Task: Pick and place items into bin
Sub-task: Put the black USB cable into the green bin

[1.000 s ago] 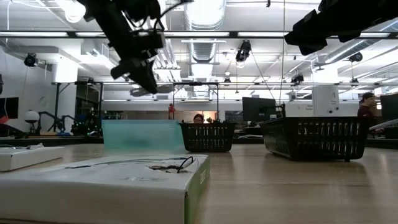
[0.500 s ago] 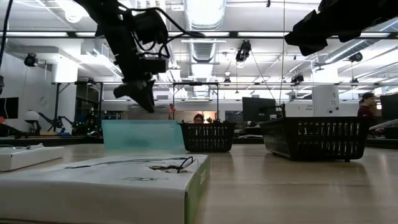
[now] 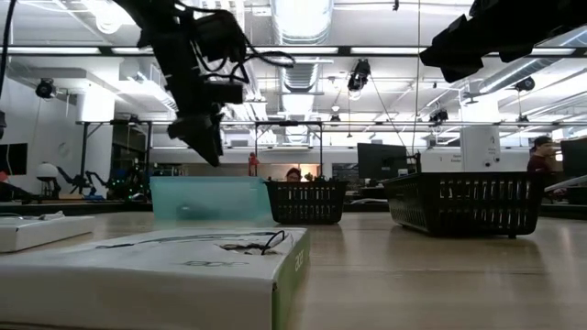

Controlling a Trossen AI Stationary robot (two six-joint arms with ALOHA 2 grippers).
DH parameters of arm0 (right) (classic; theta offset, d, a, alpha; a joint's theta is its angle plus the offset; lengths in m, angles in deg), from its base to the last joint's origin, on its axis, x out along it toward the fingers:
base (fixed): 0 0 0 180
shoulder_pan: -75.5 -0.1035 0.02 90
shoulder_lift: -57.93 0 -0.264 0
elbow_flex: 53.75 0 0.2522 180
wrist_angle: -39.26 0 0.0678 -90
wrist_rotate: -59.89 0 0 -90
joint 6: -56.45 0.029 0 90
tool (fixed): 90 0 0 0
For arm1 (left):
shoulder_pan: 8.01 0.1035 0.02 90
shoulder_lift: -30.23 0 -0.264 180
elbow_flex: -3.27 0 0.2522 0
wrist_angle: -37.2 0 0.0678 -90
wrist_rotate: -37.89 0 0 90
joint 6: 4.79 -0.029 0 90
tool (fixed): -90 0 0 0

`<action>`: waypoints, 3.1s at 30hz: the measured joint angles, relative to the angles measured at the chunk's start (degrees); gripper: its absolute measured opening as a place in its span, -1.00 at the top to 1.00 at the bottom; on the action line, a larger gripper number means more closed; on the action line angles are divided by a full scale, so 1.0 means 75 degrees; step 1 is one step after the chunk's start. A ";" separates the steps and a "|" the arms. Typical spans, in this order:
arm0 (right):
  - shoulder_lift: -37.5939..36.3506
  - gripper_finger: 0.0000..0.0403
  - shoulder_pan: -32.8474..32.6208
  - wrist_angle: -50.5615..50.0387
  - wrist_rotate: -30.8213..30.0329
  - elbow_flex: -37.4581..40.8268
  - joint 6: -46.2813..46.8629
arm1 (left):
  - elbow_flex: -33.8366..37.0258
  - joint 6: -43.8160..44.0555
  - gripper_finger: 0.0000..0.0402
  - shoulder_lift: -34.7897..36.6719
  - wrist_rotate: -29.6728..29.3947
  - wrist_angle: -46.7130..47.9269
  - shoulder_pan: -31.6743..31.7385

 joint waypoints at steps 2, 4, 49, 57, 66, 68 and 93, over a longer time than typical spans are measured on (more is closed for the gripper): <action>0.0000 0.31 0.0000 -0.0003 0.0000 0.0003 0.0003 | -0.0106 0.1008 0.02 0.0131 0.0006 0.0544 -0.0028; 0.0000 0.31 0.0000 0.0000 0.0000 0.0003 0.0003 | -0.0254 0.2278 0.01 0.0266 0.0042 0.1477 -0.0070; 0.0000 0.31 0.0000 -0.0742 0.0006 0.0329 0.0662 | 0.2834 1.3055 0.04 0.0585 0.4378 0.3415 -0.3900; 0.0000 0.31 0.0000 -0.0739 0.0009 0.0329 0.0638 | 0.3100 1.2374 0.69 0.0633 0.4982 0.2675 -0.3892; 0.0000 0.31 0.0000 -0.0747 0.0010 0.0321 0.0658 | 0.2469 0.9361 0.94 0.1032 0.4424 0.3167 -0.3875; 0.0000 0.31 0.0000 -0.0748 0.0012 0.0321 0.0661 | 0.2222 0.8761 0.96 0.1356 0.3784 0.3127 -0.3868; 0.0003 0.31 0.0000 -0.0385 0.0009 0.0291 0.0664 | 0.1889 0.0454 0.99 0.2178 -0.0372 -0.3782 -0.0344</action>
